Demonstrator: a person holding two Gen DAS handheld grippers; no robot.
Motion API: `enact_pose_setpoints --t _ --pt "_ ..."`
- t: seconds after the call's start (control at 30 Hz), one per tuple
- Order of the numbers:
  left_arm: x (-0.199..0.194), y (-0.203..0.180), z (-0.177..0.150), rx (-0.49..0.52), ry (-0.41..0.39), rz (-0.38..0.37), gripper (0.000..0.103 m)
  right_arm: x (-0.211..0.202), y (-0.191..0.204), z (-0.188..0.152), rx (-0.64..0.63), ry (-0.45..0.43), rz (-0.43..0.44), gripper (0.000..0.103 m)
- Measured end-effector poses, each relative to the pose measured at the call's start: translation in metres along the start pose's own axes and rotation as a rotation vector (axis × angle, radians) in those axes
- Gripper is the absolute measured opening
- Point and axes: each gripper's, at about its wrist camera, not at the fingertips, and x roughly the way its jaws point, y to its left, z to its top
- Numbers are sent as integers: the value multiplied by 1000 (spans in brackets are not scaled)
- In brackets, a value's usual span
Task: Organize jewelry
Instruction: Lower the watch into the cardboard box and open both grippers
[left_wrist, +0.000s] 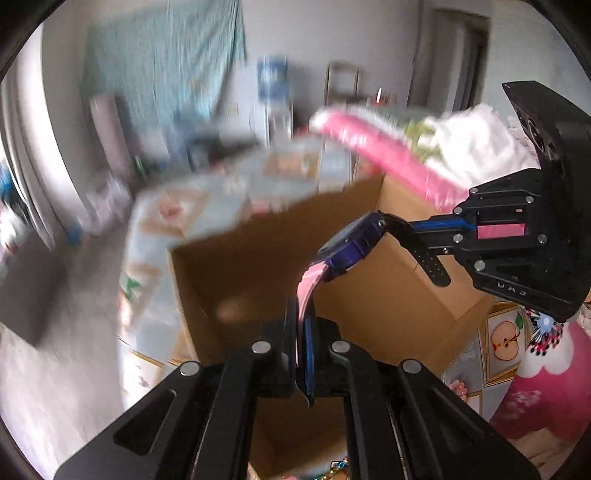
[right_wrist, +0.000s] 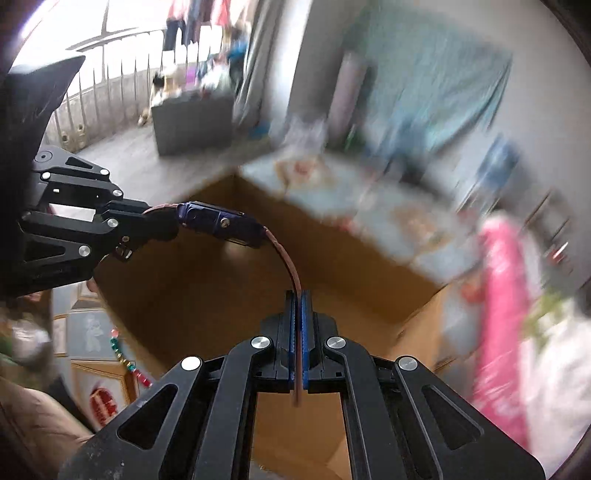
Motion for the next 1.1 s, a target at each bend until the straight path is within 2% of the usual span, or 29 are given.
enact_pose_setpoints --t 0.07,0.17,0.3,0.4,0.47,0.57,0.6,0.8,0.87,0.97,1.1 --pt "27 7 11 1 85 10 4 21 -12 7 41 90 66 1" --pt "54 8 18 25 161 18 4 59 -28 13 91 230 169 1" --pt "82 12 23 67 239 38 7 88 -42 17 128 351 233 1" --pt "95 15 25 61 288 27 9 104 -44 18 130 405 223 3" --pt "98 16 29 58 283 42 15 107 -45 20 124 414 192 10" --pt "96 22 36 34 256 39 25 108 -48 24 132 398 167 18" --pt "96 24 37 26 252 43 32 106 -48 26 141 382 157 20" --pt "81 38 39 -28 191 70 33 87 -40 31 134 285 95 26" --pt "68 43 37 -61 156 69 33 75 -33 28 148 251 94 32" --pt "48 52 34 -114 103 74 41 49 -32 20 167 153 87 44" --pt "-1 63 14 -197 -9 90 50 -11 -29 9 186 -10 68 49"
